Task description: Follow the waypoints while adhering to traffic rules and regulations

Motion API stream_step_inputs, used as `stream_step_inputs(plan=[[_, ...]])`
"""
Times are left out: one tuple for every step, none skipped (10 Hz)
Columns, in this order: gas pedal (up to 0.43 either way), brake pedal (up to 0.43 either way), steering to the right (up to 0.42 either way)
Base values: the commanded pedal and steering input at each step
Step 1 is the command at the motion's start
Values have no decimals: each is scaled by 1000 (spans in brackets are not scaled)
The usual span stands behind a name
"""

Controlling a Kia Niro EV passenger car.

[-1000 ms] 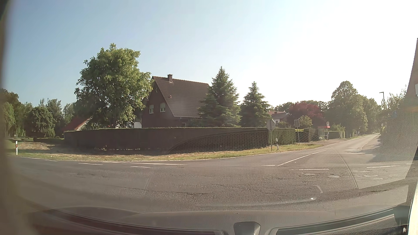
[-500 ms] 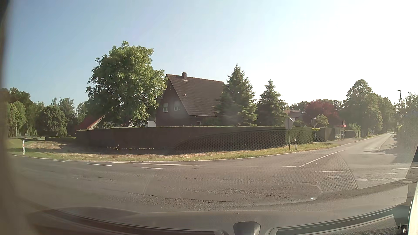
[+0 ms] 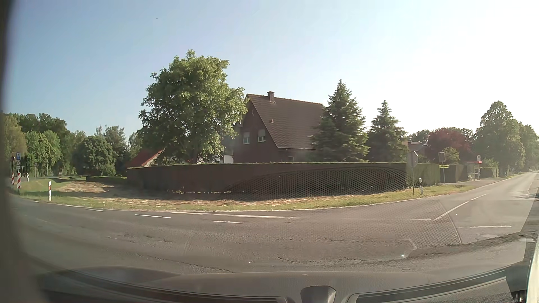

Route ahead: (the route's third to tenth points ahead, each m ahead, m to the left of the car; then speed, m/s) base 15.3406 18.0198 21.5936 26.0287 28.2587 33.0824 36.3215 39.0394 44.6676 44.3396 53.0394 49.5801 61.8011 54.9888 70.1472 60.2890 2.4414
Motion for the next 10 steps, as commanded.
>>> stream_step_inputs(plan=[[311, 6, -480], [311, 6, -496], [319, 6, -496], [319, 6, -494], [339, 6, -495], [350, 6, -496], [358, 6, -496], [358, 6, -495], [358, 6, -490], [358, 6, -484]])
